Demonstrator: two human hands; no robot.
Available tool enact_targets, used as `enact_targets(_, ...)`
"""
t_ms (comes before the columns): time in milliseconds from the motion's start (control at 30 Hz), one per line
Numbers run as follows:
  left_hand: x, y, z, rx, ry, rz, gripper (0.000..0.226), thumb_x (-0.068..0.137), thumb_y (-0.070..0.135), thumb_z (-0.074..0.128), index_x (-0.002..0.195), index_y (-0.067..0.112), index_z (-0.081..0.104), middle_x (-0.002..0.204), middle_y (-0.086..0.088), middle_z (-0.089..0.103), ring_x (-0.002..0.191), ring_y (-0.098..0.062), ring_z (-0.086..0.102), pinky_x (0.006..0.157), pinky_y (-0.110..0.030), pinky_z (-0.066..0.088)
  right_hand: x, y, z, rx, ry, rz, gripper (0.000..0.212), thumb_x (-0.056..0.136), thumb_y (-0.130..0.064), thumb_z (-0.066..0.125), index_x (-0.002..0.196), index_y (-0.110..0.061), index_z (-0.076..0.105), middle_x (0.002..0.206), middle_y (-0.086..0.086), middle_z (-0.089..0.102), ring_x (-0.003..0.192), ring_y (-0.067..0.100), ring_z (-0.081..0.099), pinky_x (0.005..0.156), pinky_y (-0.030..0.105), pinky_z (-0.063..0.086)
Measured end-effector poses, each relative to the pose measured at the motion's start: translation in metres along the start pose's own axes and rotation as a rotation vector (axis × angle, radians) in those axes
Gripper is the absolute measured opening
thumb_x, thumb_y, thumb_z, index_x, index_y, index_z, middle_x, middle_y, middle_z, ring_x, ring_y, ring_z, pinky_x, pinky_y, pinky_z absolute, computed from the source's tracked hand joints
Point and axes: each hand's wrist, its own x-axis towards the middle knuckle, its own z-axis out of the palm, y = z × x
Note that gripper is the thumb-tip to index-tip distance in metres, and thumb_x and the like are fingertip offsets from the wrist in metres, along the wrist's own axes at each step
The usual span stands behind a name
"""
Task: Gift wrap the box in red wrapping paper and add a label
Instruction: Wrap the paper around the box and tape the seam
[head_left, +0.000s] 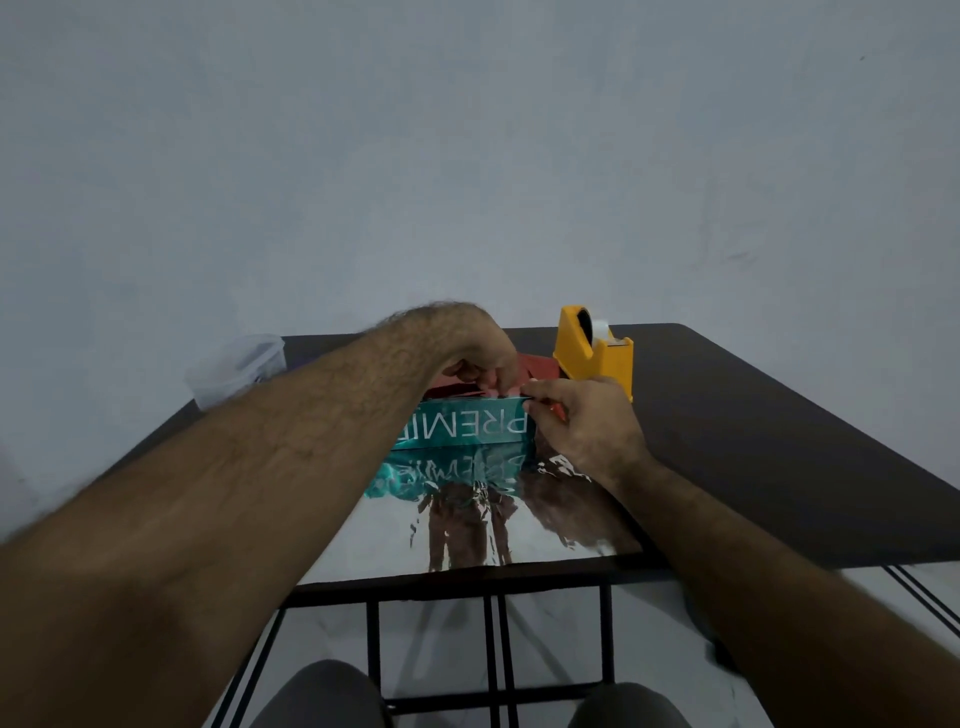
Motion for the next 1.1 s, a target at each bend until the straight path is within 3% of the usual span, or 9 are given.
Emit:
enact_targets(100,0.000,-0.011,-0.005,-0.003,0.003,-0.034,0.032,0.094,0.026,0.079,0.070,0.017,0.060,0.053,0.006,0.049,0.048,-0.010,0.034,0.048,-0.022,0.028,-0.001,0.001,0.000,0.016,-0.016,-0.001,0.025,0.097,-0.029,0.075,0.118,-0.018,0.082,0.100,-0.003,0.082,0.076,0.002,0.070,0.081,0.023,0.057)
enact_targets(167,-0.001,-0.018,-0.009,0.011,0.103,-0.004,0.032,0.088,0.026,0.085,0.068,0.016,0.063,0.056,0.005,0.054,0.049,-0.010,0.042,0.049,-0.023,0.033,-0.001,0.002,-0.001,0.020,-0.025,0.009,0.025,0.097,-0.030,0.073,0.119,-0.019,0.081,0.107,-0.004,0.081,0.089,0.009,0.075,0.088,0.019,0.054)
enact_targets(300,-0.004,-0.020,-0.001,-0.090,0.355,0.120,0.032,0.073,0.032,0.097,0.081,0.010,0.075,0.082,0.000,0.075,0.073,-0.016,0.068,0.063,-0.030,0.051,0.000,0.002,-0.001,-0.007,-0.032,0.006,0.025,0.097,-0.030,0.073,0.118,-0.020,0.081,0.111,-0.003,0.080,0.092,0.011,0.076,0.089,0.025,0.058)
enact_targets(467,-0.003,-0.033,0.015,-0.142,0.301,0.072,0.044,0.074,0.038,0.097,0.097,0.012,0.070,0.100,-0.001,0.073,0.087,-0.019,0.068,0.067,-0.034,0.051,-0.001,-0.002,-0.001,-0.004,-0.029,0.025,0.024,0.097,-0.028,0.074,0.118,-0.019,0.081,0.108,-0.002,0.081,0.085,0.009,0.073,0.084,0.021,0.055)
enact_targets(533,-0.003,-0.039,0.010,-0.111,0.273,0.054,0.044,0.074,0.042,0.097,0.092,0.016,0.066,0.097,0.000,0.069,0.085,-0.018,0.065,0.070,-0.036,0.049,-0.003,-0.003,-0.002,-0.010,-0.021,0.027,0.023,0.097,-0.028,0.074,0.117,-0.019,0.082,0.105,-0.003,0.082,0.086,0.010,0.069,0.083,0.021,0.054)
enact_targets(700,-0.007,-0.045,-0.001,-0.142,0.303,0.134,0.039,0.073,0.034,0.098,0.095,0.011,0.077,0.100,0.000,0.076,0.092,-0.019,0.070,0.082,-0.035,0.054,-0.002,-0.002,-0.003,-0.079,-0.077,0.004,0.031,0.098,-0.041,0.062,0.120,-0.027,0.079,0.120,-0.009,0.078,0.103,0.015,0.073,0.091,0.048,0.055)
enact_targets(867,-0.003,-0.051,0.006,-0.281,0.481,0.363,0.009,0.086,0.012,0.087,0.092,0.017,0.084,0.091,0.006,0.078,0.092,-0.010,0.073,0.075,-0.023,0.056,-0.004,0.003,-0.006,-0.178,-0.025,0.011,0.032,0.092,-0.040,0.075,0.122,-0.029,0.078,0.108,-0.009,0.080,0.100,0.021,0.068,0.087,0.046,0.052)
enact_targets(1000,-0.001,-0.052,0.009,-0.198,0.386,0.502,0.016,0.086,0.005,0.082,0.092,0.019,0.085,0.081,0.013,0.078,0.077,-0.001,0.069,0.074,-0.019,0.054,0.000,0.007,-0.018,-0.157,0.056,0.016,0.030,0.083,-0.034,0.087,0.111,-0.025,0.082,0.103,-0.007,0.080,0.093,0.022,0.067,0.084,0.038,0.048)
enact_targets(1100,0.001,-0.048,0.010,-0.134,0.348,0.532,0.012,0.086,0.008,0.085,0.092,0.018,0.085,0.078,0.015,0.075,0.073,0.001,0.067,0.071,-0.019,0.051,0.009,0.012,-0.028,-0.186,0.075,-0.001,0.019,0.089,-0.036,0.080,0.104,-0.024,0.083,0.100,-0.006,0.080,0.091,0.024,0.066,0.082,0.039,0.049)
